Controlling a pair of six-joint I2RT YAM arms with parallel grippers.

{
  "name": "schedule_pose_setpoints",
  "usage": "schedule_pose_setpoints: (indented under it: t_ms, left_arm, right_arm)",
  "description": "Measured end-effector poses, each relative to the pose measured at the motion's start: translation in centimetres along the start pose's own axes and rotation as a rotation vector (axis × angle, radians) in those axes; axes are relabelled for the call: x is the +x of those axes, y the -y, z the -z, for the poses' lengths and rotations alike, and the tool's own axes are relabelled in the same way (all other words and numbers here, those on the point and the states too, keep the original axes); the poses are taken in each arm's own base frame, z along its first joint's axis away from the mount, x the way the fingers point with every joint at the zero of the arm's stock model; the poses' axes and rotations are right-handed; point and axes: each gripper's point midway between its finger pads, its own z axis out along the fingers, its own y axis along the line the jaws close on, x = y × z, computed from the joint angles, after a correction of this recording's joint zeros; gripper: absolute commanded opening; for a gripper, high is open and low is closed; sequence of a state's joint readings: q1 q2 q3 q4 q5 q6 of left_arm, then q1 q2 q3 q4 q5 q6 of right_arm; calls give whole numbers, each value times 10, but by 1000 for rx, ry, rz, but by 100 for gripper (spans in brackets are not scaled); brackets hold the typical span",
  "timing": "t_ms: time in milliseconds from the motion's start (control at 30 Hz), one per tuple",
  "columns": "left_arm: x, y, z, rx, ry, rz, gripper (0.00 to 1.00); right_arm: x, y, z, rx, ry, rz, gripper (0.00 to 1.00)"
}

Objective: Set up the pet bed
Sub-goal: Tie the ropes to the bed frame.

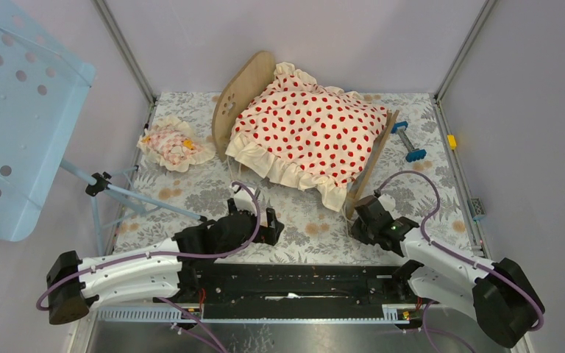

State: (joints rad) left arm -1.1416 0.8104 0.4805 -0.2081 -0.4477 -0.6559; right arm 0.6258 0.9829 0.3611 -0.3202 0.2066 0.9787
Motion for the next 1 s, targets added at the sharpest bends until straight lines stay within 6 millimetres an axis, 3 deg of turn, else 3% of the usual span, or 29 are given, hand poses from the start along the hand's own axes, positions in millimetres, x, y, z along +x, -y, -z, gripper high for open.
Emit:
schedule_pose_setpoints:
  t_ms: [267, 467, 533, 633, 733, 900, 1000]
  left_arm:
    - [7, -1, -4, -8, -27, -13, 95]
    - [8, -2, -3, -10, -29, -14, 95]
    - [8, -3, -2, -12, -31, -15, 95]
    - [7, -3, 0, -11, -28, -14, 95]
    - [5, -2, 0, -5, -20, -13, 95]
    - [3, 6, -9, 13, -9, -30, 95]
    - [14, 15, -24, 21, -38, -75, 96]
  right_arm:
    - [18, -36, -6, -111, -36, -25, 0]
    - [25, -52, -8, -132, -37, -31, 0]
    - [25, -51, -6, -129, -32, -15, 4]
    - [9, -46, 7, -136, 49, -11, 18]
    - [-19, -44, 34, -187, 177, -41, 30]
    - [-43, -21, 65, -193, 307, -65, 35]
    - [-53, -6, 79, -143, 354, -43, 38]
